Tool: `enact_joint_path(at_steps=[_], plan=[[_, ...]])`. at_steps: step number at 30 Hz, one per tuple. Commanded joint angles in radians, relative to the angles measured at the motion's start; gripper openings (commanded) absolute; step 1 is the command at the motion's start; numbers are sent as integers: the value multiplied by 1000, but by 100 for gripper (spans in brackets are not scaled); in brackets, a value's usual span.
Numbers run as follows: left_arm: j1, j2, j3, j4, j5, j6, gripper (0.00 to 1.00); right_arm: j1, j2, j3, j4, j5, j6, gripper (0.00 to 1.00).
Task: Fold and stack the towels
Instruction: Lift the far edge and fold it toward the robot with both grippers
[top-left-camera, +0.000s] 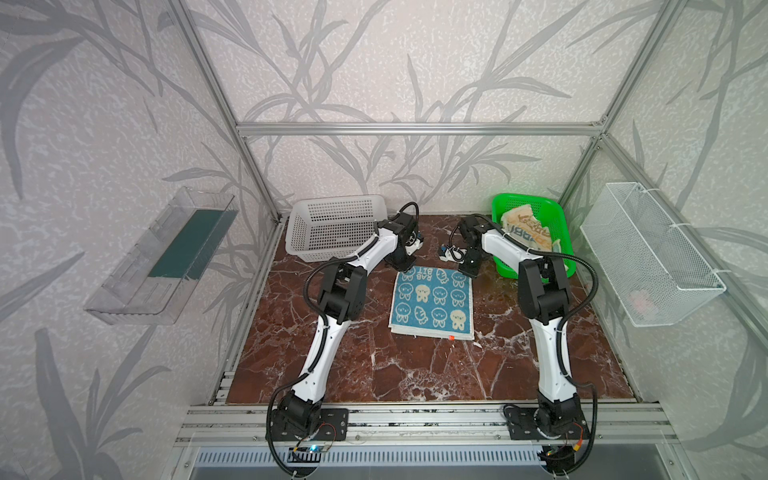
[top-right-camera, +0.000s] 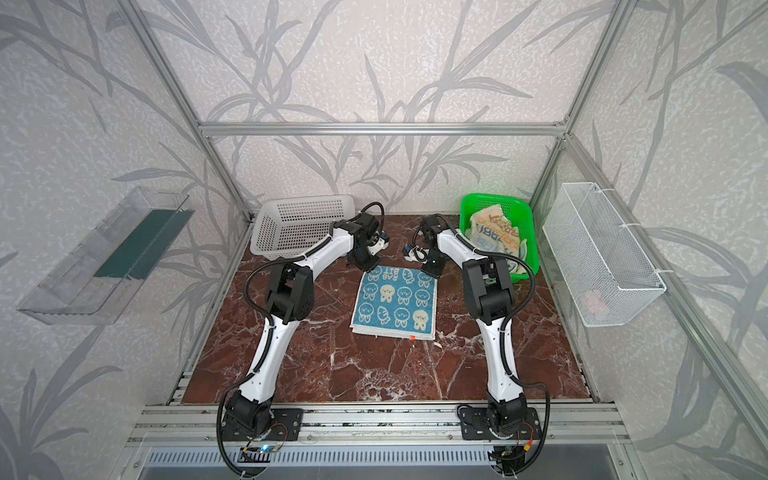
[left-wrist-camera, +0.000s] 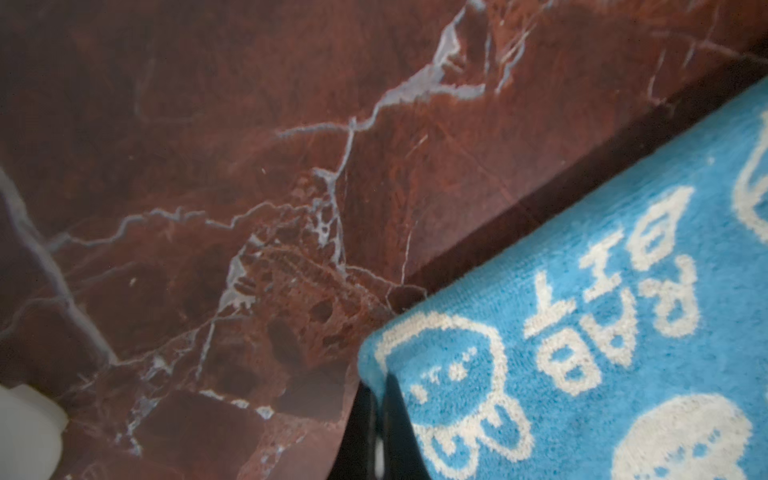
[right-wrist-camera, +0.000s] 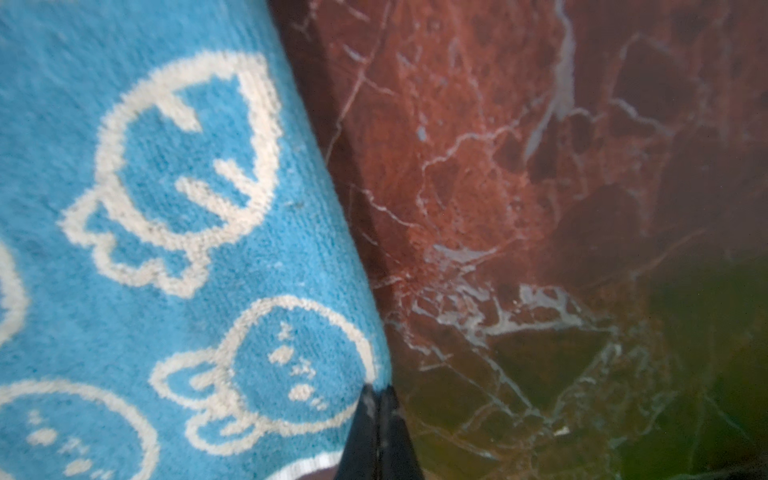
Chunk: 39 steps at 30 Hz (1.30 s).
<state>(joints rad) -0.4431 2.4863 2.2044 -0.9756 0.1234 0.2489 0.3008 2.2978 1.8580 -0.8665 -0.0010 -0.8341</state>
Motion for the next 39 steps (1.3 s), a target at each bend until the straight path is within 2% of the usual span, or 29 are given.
enact_joint_path(at_steps=[1,9,20,33,39], plan=[[11,3,21,-35,-20,-19,0,-6,-25,-48,49,-8,2,0],[13,-136,-117,109,-32,-4,0,-14,-186,-232,298,-54,-1,0],[12,-353,-433,394,-42,33,0,-16,-337,-403,440,-85,-36,0],[13,-516,-684,597,11,48,0,-17,-505,-564,468,-161,-62,0],[12,-591,-791,674,45,65,0,-16,-552,-591,387,-216,-39,0]])
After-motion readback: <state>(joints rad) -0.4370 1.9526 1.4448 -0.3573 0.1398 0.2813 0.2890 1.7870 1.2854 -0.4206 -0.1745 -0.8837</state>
